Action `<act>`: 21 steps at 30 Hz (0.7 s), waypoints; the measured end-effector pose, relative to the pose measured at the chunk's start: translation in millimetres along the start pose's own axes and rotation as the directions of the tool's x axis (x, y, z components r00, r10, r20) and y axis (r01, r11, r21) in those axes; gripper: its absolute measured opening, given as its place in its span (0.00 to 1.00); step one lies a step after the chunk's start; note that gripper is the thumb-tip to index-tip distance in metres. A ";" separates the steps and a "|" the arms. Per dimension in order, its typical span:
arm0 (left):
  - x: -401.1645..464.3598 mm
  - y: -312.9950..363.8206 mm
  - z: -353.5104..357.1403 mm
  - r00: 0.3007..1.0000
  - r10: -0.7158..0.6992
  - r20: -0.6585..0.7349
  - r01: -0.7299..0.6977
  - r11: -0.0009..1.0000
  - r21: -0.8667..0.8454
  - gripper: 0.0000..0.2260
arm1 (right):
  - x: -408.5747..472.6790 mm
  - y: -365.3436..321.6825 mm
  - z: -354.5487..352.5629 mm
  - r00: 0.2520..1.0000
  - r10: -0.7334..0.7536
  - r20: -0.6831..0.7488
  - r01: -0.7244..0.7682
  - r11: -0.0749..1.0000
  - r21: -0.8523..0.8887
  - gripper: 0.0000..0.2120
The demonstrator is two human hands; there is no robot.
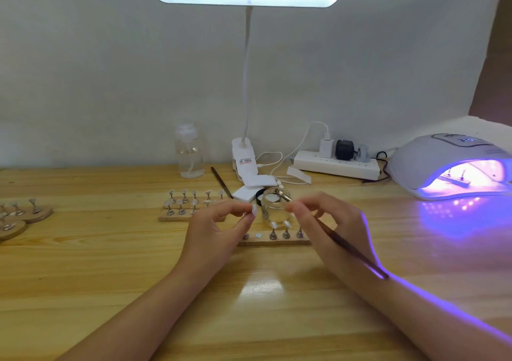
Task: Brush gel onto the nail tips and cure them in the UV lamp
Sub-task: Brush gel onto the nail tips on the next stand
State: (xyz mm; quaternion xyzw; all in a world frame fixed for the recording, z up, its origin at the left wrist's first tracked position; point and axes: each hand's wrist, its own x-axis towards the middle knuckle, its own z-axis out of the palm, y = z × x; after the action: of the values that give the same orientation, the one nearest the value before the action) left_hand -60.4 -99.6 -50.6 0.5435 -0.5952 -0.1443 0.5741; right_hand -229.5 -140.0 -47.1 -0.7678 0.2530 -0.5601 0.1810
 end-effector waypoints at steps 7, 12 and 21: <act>1.0 -4.1 0.7 0.998 0.056 0.025 -0.056 0.998 0.016 0.06 | -3.7 -2.3 10.4 0.996 -0.029 -0.088 0.030 0.999 0.011 0.18; 2.1 -8.1 0.6 0.996 0.078 0.031 -0.079 0.996 0.034 0.08 | -5.7 -3.6 14.7 1.000 0.019 -0.008 -0.020 0.994 -0.106 0.18; 1.5 -7.3 2.1 0.994 0.106 0.017 -0.106 0.994 0.031 0.13 | -8.4 -4.9 14.9 0.998 0.068 -0.010 -0.068 0.997 -0.045 0.17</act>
State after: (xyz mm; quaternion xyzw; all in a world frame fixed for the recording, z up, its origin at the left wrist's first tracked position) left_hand -58.2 -104.4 -56.3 0.5190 -0.6299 -0.1084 0.5675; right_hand -216.4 -131.1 -55.4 -0.7602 0.2923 -0.5512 0.1814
